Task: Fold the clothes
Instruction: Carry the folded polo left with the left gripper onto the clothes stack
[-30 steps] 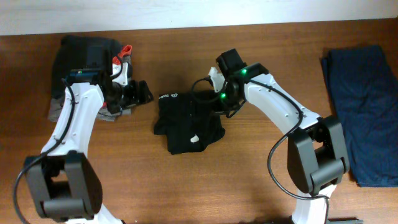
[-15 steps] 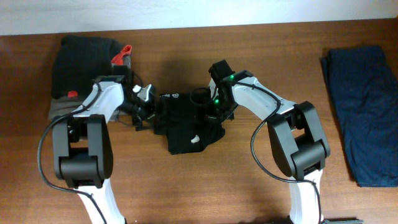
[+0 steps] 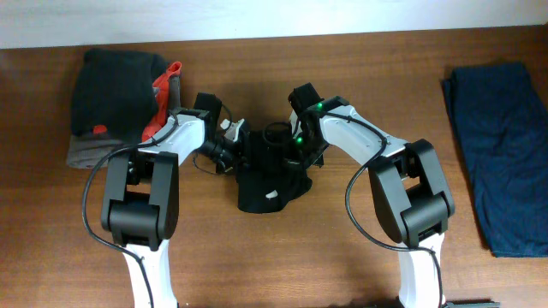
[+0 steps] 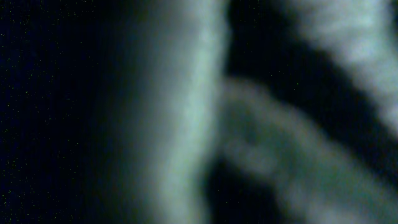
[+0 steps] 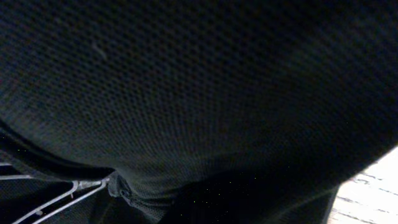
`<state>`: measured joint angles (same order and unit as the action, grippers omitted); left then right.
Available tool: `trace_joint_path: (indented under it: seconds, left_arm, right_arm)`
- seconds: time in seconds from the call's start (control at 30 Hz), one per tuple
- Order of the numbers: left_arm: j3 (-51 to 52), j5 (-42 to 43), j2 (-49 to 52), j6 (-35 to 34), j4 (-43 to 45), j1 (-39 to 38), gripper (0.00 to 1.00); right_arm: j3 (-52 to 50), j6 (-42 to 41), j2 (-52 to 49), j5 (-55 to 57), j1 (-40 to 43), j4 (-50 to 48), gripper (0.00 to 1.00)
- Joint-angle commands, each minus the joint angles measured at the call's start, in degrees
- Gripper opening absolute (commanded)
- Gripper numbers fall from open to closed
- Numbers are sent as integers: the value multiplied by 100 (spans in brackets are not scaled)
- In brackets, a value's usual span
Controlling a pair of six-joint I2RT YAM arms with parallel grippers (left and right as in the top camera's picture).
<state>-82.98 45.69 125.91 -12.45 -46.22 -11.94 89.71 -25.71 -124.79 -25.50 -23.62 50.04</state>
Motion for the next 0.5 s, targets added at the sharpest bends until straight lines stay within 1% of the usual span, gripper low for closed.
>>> trace_joint_path:
  seconds: [0.0, 0.1, 0.23, 0.3, 0.43, 0.47]
  left_arm:
    - [90, -188, 142, 22, -157, 55, 4]
    - [-28, -146, -31, 157, -348, 229, 1]
    - [-612, 55, -726, 232, -518, 654, 1]
    - [-1049, 282, -999, 229, -398, 883, 1]
    - [-2140, 341, -1204, 221, -264, 1329, 1]
    - [-2645, 385, -1204, -2, -76, 1556, 1]
  right_arm:
    - [-63, 81, -31, 179, 28, 275, 4]
    - [-46, 323, 317, 214, 155, 415, 4]
    - [74, 649, 1353, 345, 516, 487, 4]
    - [140, 662, 1869, 693, 748, 479, 4]
    - [170, 671, 2610, 992, 1209, 463, 4]
    - [170, 686, 2771, 992, 1353, 494, 4]
